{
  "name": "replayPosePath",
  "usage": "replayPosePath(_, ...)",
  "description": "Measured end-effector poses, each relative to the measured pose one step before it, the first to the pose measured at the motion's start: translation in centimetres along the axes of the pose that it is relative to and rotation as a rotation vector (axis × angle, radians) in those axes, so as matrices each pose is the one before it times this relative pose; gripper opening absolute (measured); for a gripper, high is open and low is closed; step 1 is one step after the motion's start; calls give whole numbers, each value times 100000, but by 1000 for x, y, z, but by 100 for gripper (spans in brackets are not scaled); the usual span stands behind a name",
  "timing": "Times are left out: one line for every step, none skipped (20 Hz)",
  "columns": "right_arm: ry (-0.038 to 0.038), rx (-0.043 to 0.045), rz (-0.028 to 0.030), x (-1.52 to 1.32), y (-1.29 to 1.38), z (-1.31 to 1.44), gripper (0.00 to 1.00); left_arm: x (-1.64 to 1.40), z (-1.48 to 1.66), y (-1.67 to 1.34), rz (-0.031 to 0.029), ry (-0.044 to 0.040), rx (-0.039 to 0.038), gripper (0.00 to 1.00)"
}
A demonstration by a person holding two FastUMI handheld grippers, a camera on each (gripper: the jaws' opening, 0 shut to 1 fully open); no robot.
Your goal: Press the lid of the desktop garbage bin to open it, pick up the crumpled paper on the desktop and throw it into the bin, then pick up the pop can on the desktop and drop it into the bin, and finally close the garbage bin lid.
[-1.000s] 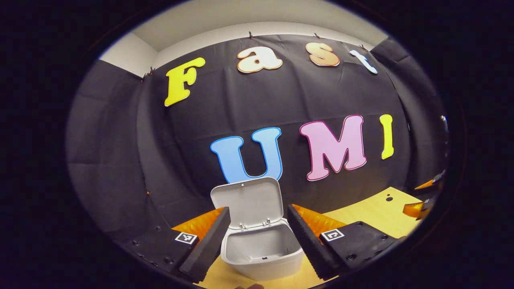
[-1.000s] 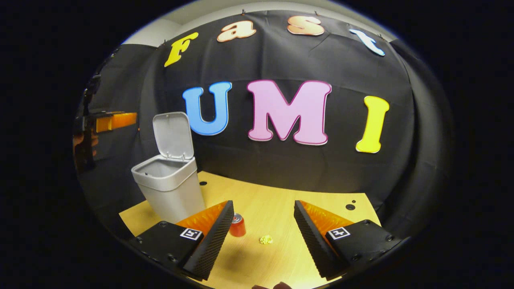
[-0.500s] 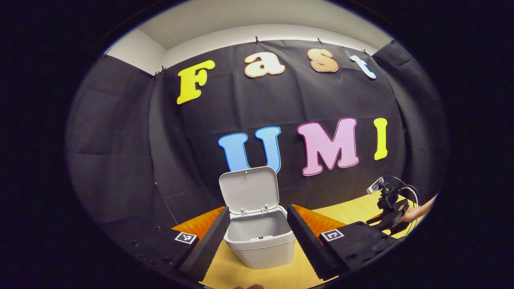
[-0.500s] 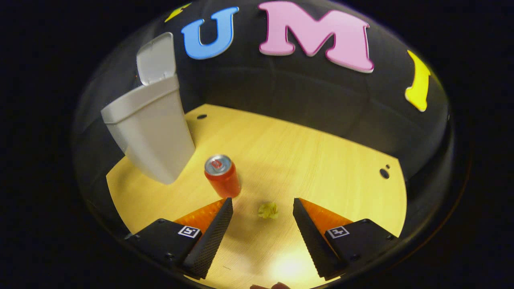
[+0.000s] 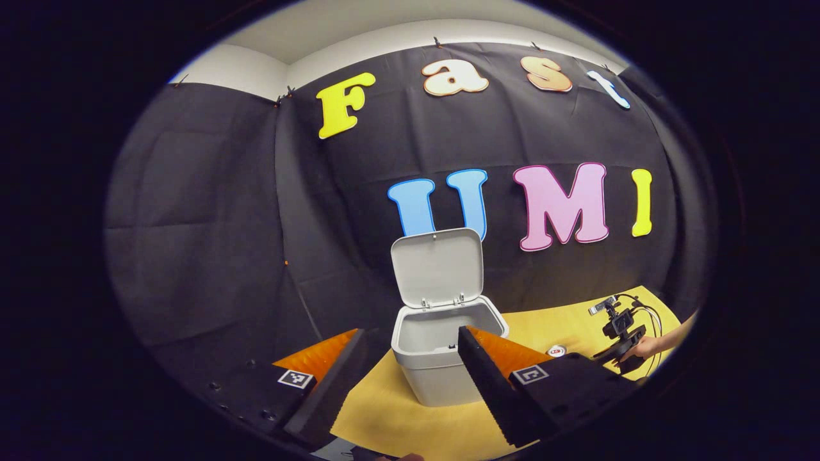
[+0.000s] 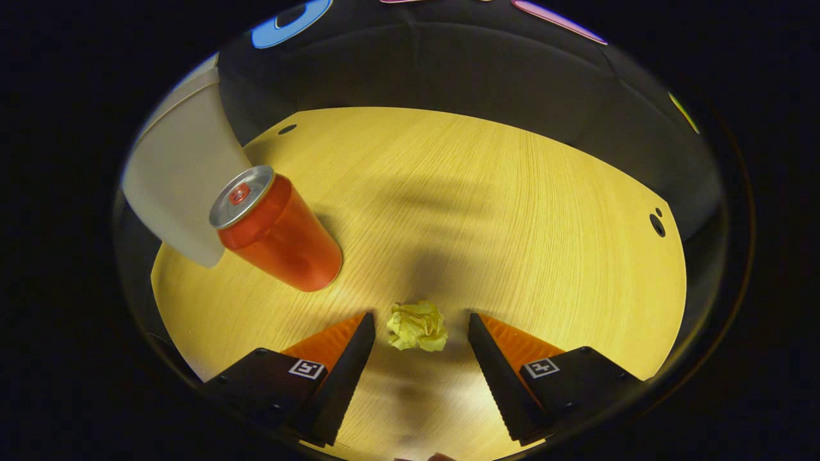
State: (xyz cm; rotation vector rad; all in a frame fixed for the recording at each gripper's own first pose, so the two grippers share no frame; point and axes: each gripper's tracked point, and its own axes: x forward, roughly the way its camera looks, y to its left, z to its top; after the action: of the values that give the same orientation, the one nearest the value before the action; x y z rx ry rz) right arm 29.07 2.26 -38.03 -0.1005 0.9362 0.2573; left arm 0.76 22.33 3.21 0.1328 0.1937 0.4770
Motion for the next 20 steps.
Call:
replayPosePath(-1578, -291, 157, 252, 24, 379, 96, 45, -23, -12, 277, 7, 210, 96)
replayPosePath(1180, -332, 472, -65, 14, -54, 72, 122, -127, -122, 144, 374, 320, 96)
replayPosePath(1043, 523, -73, -66, -9, 8, 48, 156, -2, -238, -404, -121, 100, 96)
replayPosePath(-590, -573, -1794, -319, -345, 47, 24, 17, 84, -325, -568, -236, -10, 96)
replayPosePath(-1099, -507, -22, -488, -35, 298, 18, 164, 149, -268, -723, -351, 38, 96)
replayPosePath(-1692, -34, 687, -884, 70, 474, 33, 217, 111, -359, -911, -721, 147, 96)
replayPosePath(-4927, -719, 714, -1652, 260, 1250, 33, 3, -41, -124, -594, -307, 101, 96)
replayPosePath(-4299, -1458, 1096, -1379, 375, 1274, 33, 119, 17, -164, -659, -184, -112, 96)
replayPosePath(-4301, -1247, 1476, -1434, 529, 1549, 33, 89, -50, -308, -886, -91, -346, 96)
replayPosePath(-4642, -978, 2092, -1510, 961, 1777, 33, 158, 6, -261, -881, 112, -505, 96)
replayPosePath(-7338, -998, 3887, -1856, 1770, 3137, 33, 247, -112, -360, -1219, 219, -805, 96)
replayPosePath(-5424, -1138, 2346, -1077, 1368, 2673, 33, -62, -110, -79, -686, -33, -596, 96)
replayPosePath(-5359, -1252, 2662, -985, 1367, 2628, 33, 13, 61, -142, -719, -128, -544, 96)
replayPosePath(-5417, -708, 3522, -753, 1744, 2786, 33, -80, -92, -140, -547, -242, -422, 97)
replayPosePath(-5342, -756, 3785, -563, 2122, 2795, 33, -145, 126, -59, -385, -410, -187, 96)
replayPosePath(-4876, -1284, 3549, -169, 2139, 2553, 33, -54, -23, -64, -349, -662, 164, 96)
replayPosePath(-4051, -1151, 3162, -288, 2118, 2329, 33, -114, -39, 148, 136, -469, 690, 96)
replayPosePath(-4098, -604, 3369, 367, 2041, 1622, 33, -283, -129, 420, 575, -318, 694, 96)
replayPosePath(-3253, -206, 4166, 378, 2203, 1505, 33, -333, 40, 357, 307, -279, 357, 96)
replayPosePath(-2308, -972, 3548, 504, 1988, 1242, 33, -516, -7, 283, 100, -623, 30, 96)
